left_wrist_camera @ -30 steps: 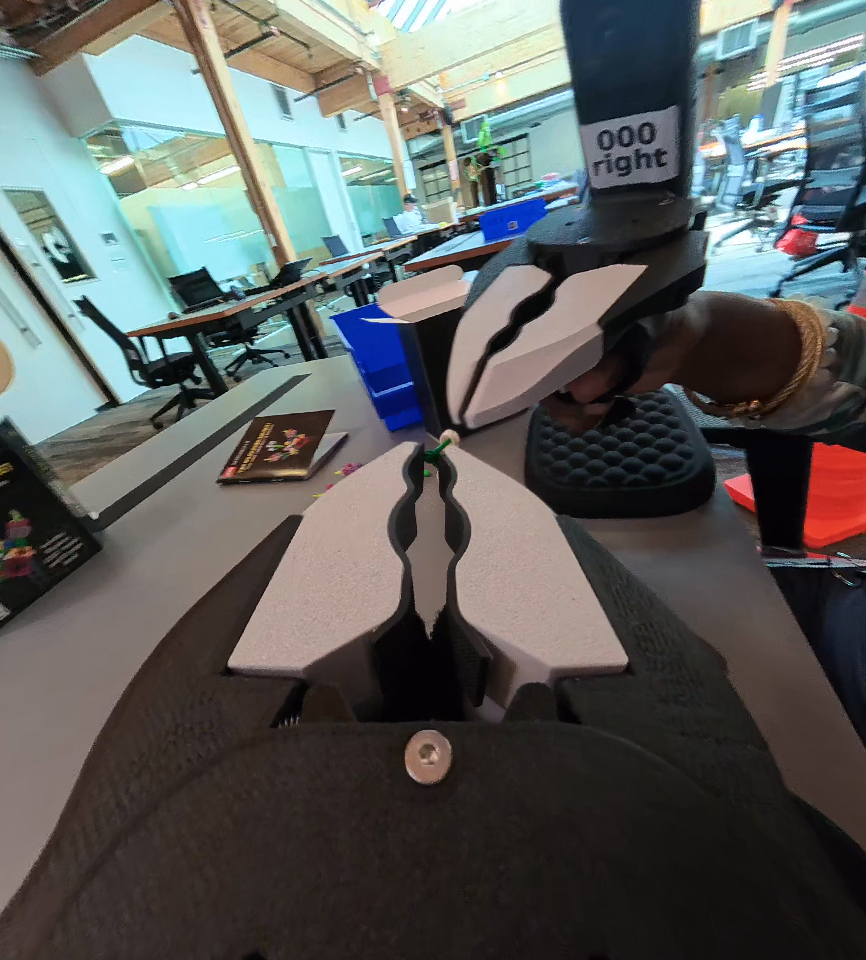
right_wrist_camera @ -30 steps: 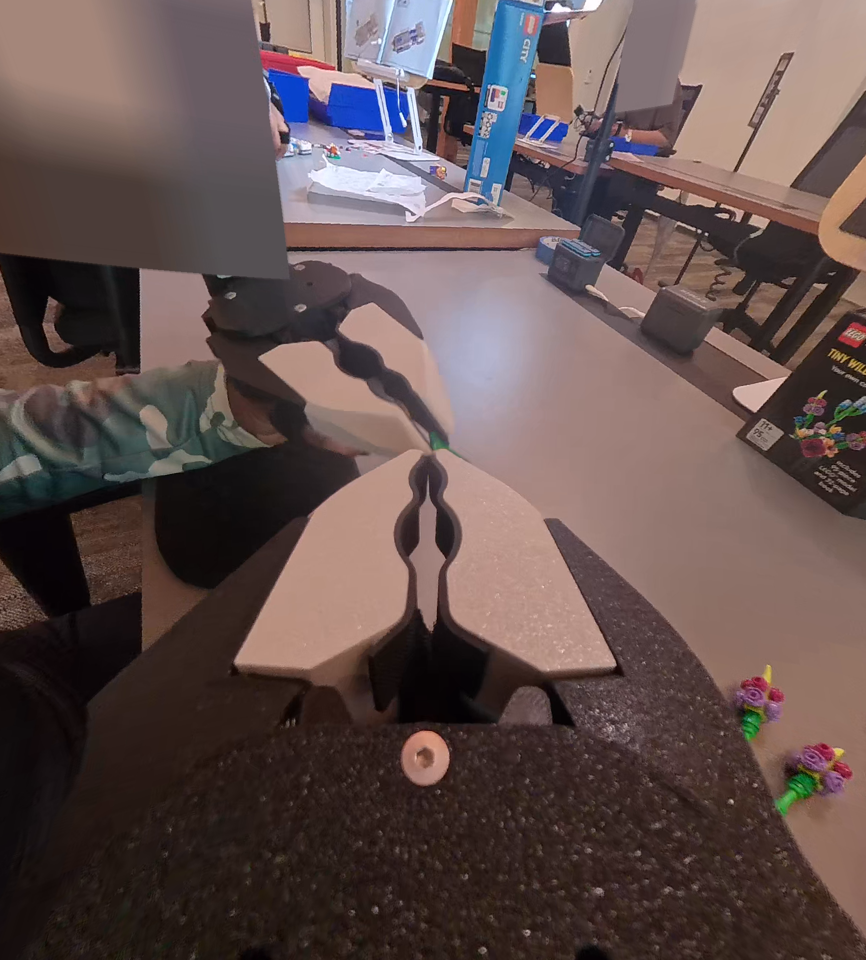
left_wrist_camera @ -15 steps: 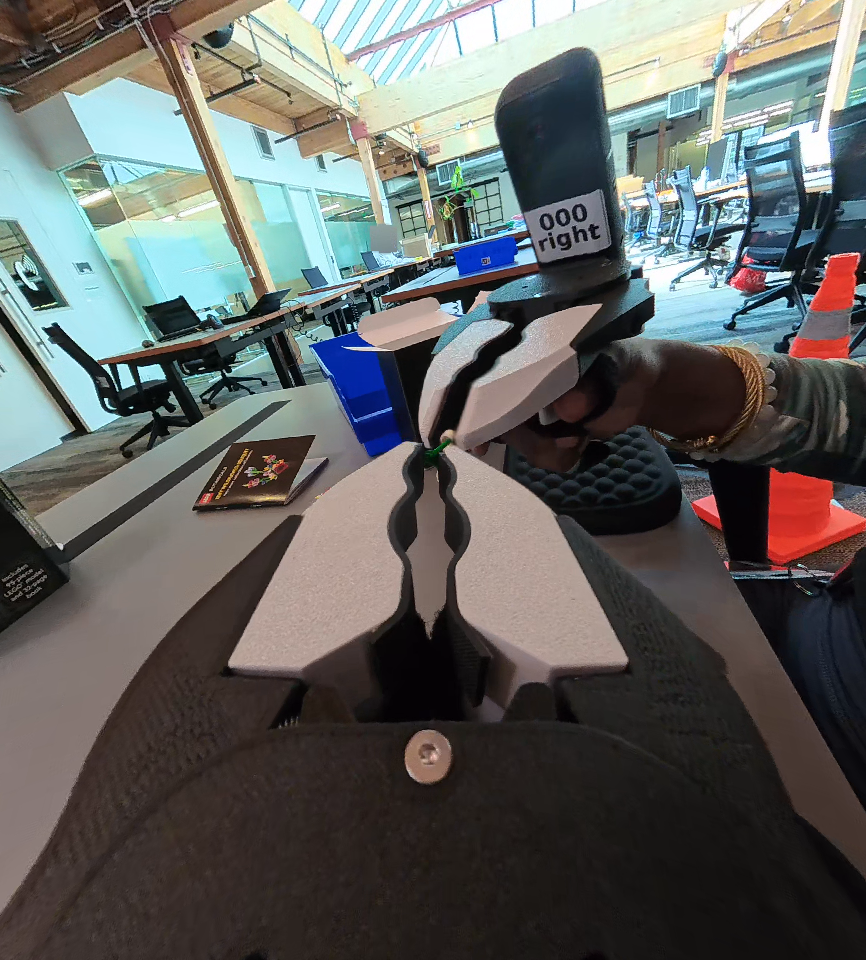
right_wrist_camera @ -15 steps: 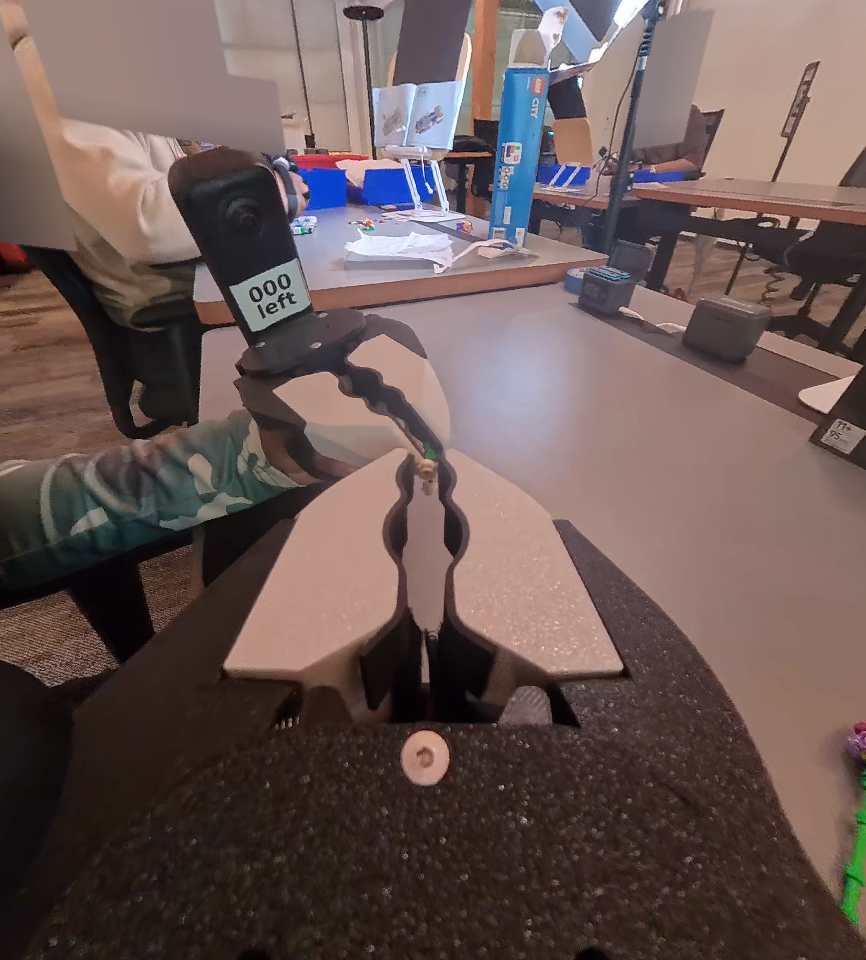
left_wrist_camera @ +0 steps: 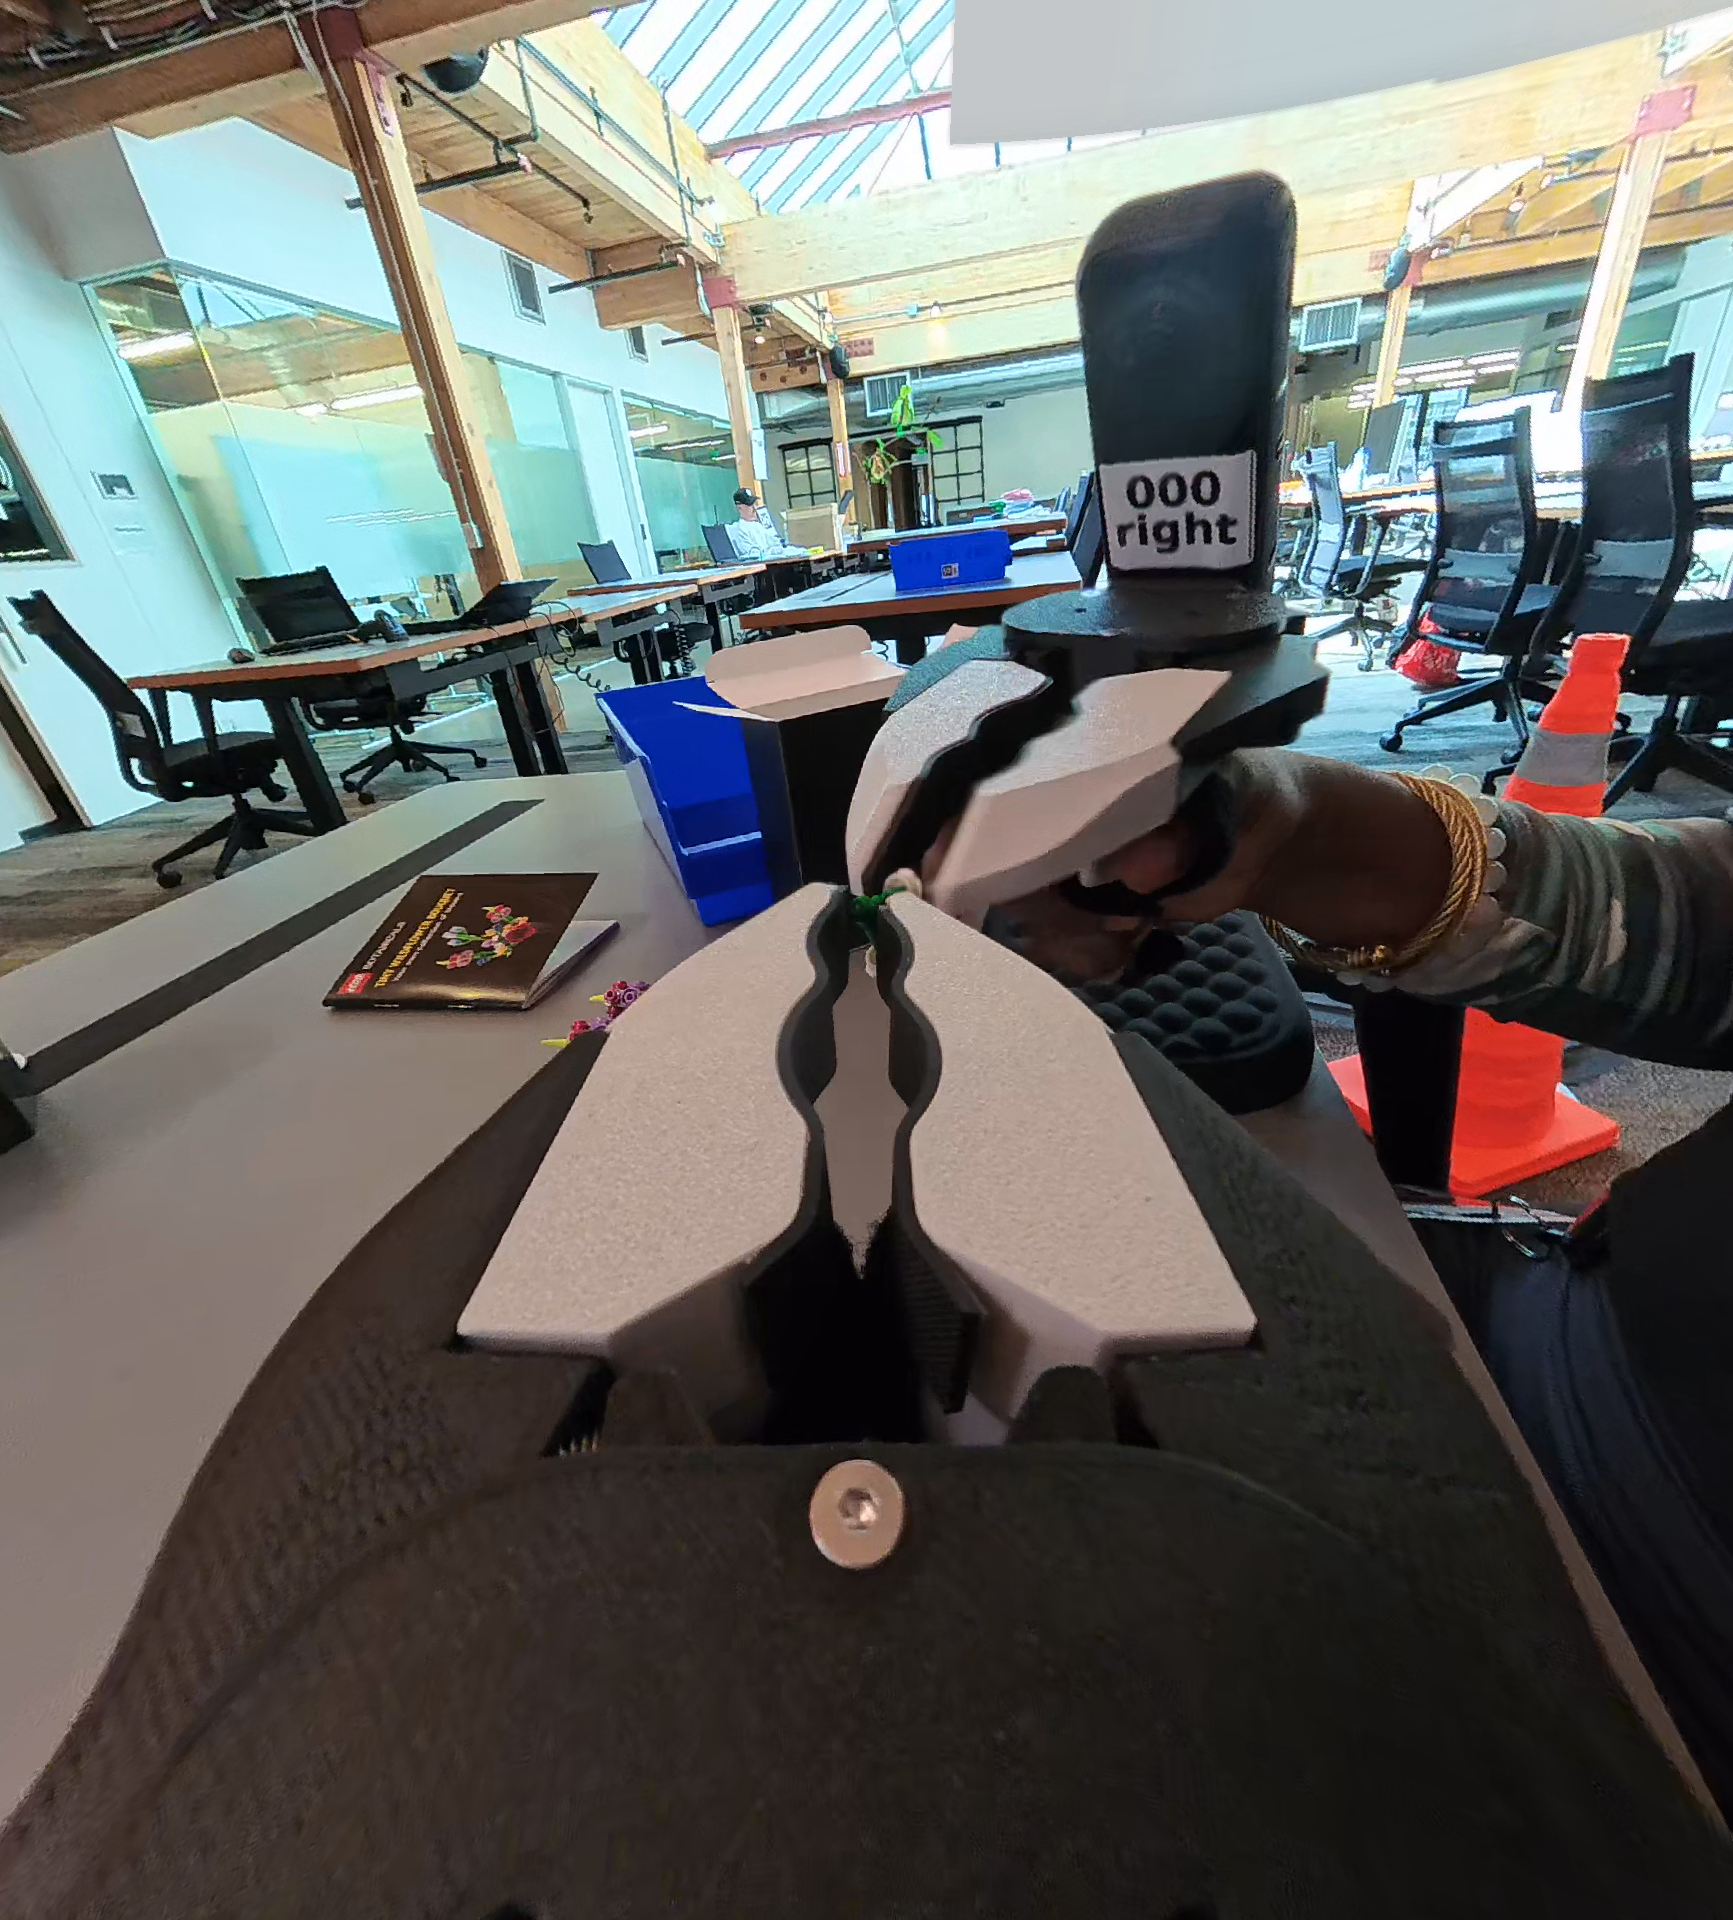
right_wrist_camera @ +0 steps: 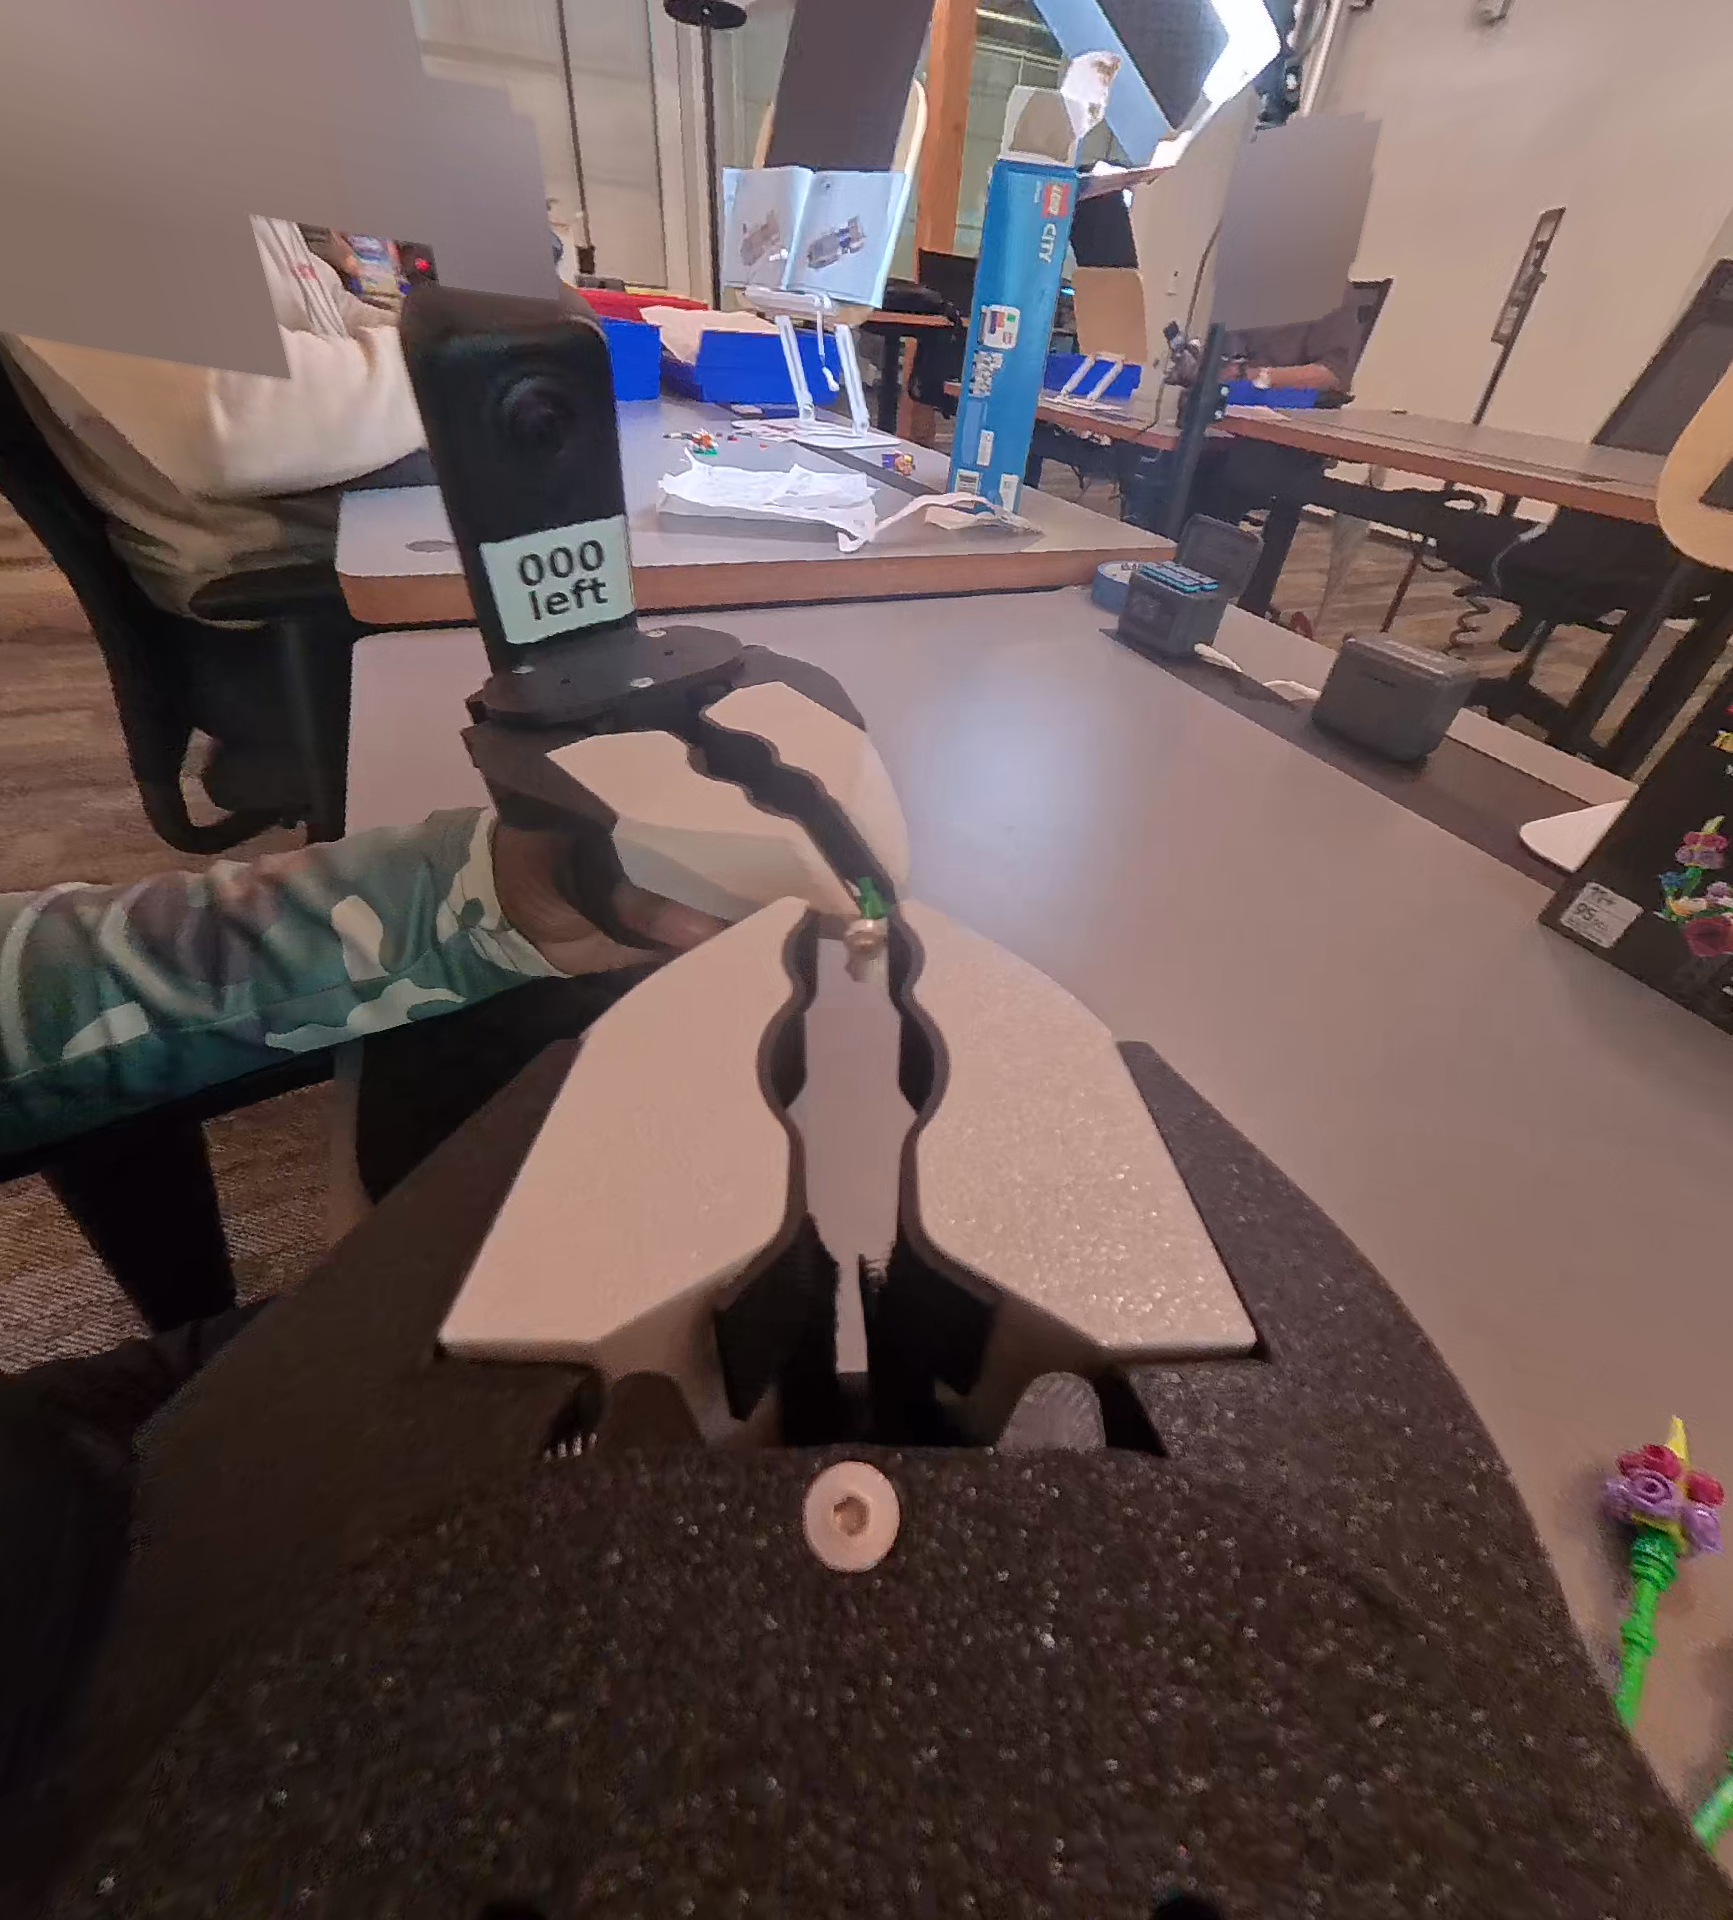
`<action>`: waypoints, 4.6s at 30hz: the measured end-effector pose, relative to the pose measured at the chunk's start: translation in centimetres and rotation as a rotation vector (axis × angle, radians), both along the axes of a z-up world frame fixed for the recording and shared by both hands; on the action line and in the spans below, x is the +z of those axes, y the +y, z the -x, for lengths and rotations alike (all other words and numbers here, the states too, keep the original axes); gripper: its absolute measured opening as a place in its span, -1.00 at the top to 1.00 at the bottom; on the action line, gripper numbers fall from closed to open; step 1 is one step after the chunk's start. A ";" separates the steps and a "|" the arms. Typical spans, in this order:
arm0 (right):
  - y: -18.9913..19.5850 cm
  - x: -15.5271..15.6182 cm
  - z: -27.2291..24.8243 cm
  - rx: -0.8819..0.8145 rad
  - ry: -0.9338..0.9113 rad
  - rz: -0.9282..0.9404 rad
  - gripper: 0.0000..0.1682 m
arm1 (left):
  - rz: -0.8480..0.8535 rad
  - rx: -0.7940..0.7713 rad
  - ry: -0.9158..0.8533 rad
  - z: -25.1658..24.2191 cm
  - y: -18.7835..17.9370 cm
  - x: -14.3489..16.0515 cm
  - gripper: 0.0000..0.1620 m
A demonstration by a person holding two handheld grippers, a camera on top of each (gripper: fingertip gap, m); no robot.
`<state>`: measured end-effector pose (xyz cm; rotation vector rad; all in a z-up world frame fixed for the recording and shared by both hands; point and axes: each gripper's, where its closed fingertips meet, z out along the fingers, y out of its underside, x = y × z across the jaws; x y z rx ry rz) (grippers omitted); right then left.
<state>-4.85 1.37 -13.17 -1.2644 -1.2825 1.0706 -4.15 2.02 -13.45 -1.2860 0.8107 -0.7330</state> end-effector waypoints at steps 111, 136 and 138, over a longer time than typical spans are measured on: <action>14.2 2.4 -21.7 -1.095 -0.397 -0.192 0.89 | 0.310 -0.027 -0.694 1.6 2.3 2.0 0.94; 1.3 2.9 -3.5 -0.135 -0.005 -0.212 0.87 | 0.310 -0.103 -0.572 -0.6 1.5 1.7 0.93; 1.2 2.5 -2.6 -0.124 -0.017 -0.233 0.87 | 0.309 -0.107 -0.564 -0.8 1.5 1.7 0.93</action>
